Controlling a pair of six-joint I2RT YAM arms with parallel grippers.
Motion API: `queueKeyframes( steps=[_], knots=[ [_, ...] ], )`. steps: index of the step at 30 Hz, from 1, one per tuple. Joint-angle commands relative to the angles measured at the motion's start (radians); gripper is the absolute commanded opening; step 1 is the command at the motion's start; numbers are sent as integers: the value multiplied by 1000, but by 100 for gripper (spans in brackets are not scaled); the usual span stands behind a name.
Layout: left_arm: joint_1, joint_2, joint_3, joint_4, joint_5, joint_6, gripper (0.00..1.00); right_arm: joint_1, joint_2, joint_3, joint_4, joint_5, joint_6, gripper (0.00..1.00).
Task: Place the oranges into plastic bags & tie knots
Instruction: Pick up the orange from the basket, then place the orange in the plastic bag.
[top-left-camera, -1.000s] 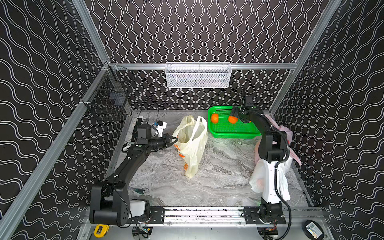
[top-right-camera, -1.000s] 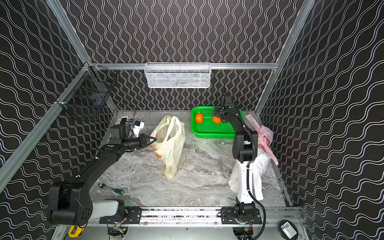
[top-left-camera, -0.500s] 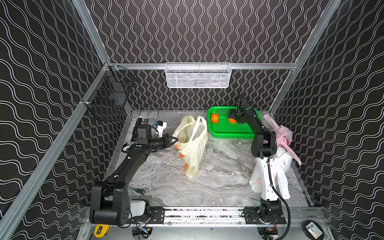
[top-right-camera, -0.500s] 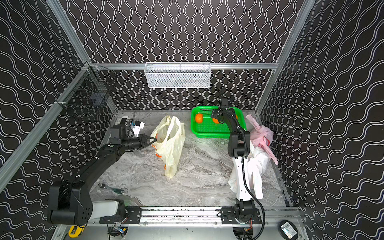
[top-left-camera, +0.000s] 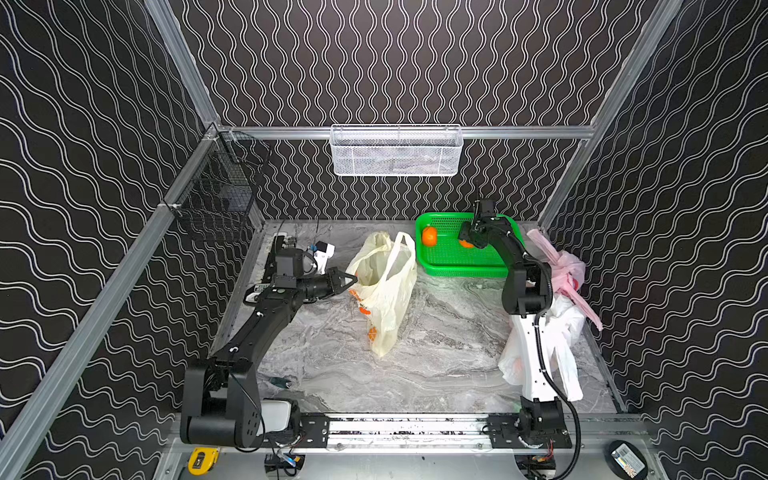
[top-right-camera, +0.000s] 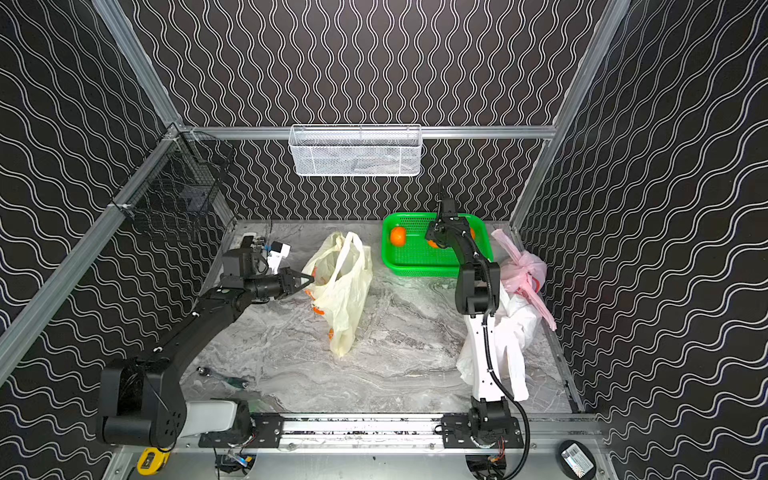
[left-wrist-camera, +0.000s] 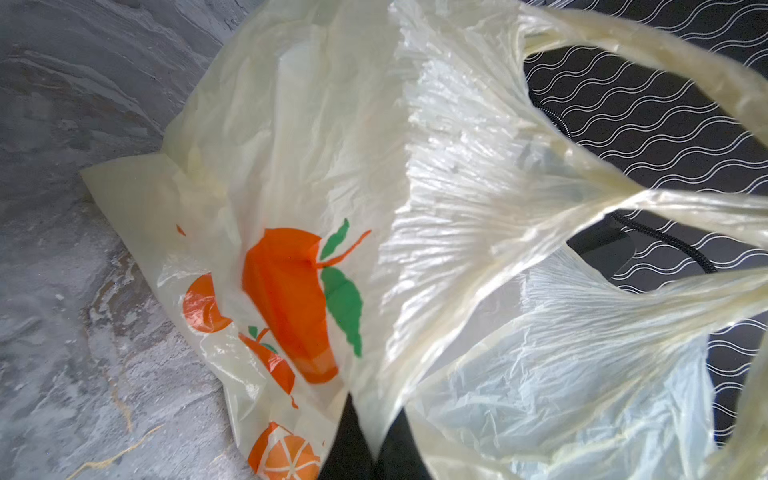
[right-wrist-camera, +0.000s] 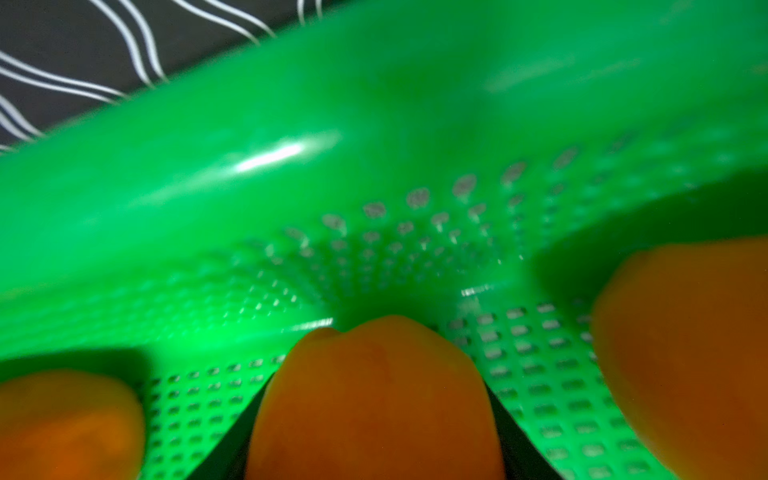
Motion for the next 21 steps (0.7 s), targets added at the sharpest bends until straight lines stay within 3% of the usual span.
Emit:
queueKeyframes(
  steps=[1,8,13,17,21],
  knots=[
    [1,2,6,48,32,-3,0,-1,-147,-92,57,-37,25,52],
    [1,2,-26,113,41,-30,0,11,-532,-497,195,-197,101,43],
    [1,5,-36,141,49,-40,0,51,-791,-728,278,-418,125,40],
    [0,18,-28,143,56,-37,0,118,-875,-779,308,-656,127,39],
    [0,32,-27,166,65,-53,0,216,-857,-735,298,-808,142,39]
  ],
)
